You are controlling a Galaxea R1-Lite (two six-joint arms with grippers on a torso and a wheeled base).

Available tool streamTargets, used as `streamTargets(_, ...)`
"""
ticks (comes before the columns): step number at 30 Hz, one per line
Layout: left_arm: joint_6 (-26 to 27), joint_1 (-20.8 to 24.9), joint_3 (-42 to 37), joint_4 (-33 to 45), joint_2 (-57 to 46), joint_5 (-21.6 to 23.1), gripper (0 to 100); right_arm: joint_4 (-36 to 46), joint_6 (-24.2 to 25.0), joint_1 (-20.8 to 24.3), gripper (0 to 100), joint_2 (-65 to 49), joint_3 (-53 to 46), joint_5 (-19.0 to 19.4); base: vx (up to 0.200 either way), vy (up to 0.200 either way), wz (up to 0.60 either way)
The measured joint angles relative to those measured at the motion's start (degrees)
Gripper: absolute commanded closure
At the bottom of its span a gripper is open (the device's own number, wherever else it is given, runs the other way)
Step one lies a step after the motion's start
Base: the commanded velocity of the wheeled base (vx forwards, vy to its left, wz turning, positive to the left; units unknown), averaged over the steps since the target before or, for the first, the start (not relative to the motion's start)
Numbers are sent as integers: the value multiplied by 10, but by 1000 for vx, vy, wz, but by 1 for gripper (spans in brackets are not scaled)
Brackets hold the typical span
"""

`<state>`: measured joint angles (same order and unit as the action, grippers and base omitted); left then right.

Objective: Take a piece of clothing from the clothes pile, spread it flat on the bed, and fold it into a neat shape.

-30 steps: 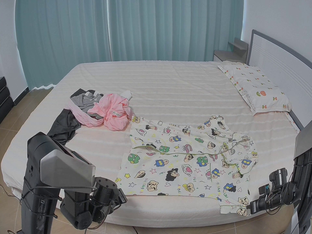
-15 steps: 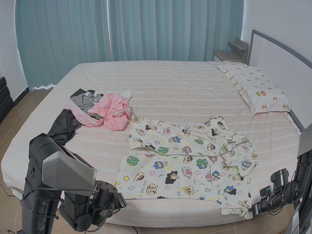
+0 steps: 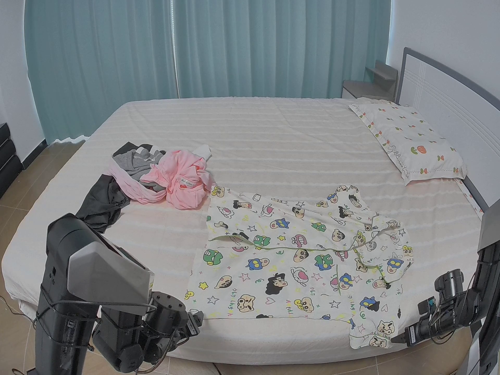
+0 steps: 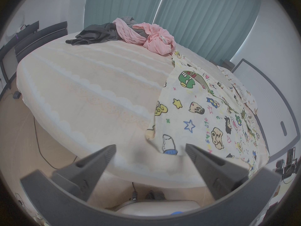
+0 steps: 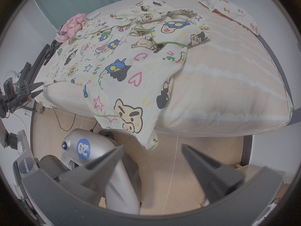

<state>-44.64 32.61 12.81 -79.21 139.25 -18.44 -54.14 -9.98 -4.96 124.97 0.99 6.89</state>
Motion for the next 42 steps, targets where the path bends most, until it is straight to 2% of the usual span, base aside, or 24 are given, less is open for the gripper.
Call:
streamTargets(3, 5, -4, -9, -3, -20, 7, 0, 6, -1, -6, 0, -19, 0, -3, 0, 0, 0)
streamTargets(9, 6, -17, -23, -5, -104, 49, 0, 21, -2, -20, 0, -94, 0, -5, 0, 0, 0)
streamTargets(12, -17, -23, -25, -7, -154, 66, 0, 30, -1, -26, 0, -147, 0, -5, 0, 0, 0)
streamTargets(14, -60, -31, -21, -8, -188, 76, 0, 33, 1, -29, 0, -182, 0, -4, 0, 0, 0)
streamTargets(19, -88, -52, -7, -8, -227, 85, 0, 34, 19, -32, 0, -227, 0, -1, 200, 0, 0)
streamTargets(22, -88, -53, -4, -9, -237, 88, 0, 33, 43, -30, 0, -240, 0, 0, 200, 0, 0)
streamTargets(29, -88, -54, -1, -8, -245, 89, 0, 32, 48, -23, 0, -252, 1, 0, 200, 0, 0)
streamTargets(38, -93, -55, 6, -8, -239, 88, 0, 32, 48, -22, 0, -253, 2, 1, 0, 0, 0)
streamTargets(42, -105, -54, 10, -8, -229, 88, 0, 32, 48, -22, 0, -251, 2, 1, 0, -200, 0)
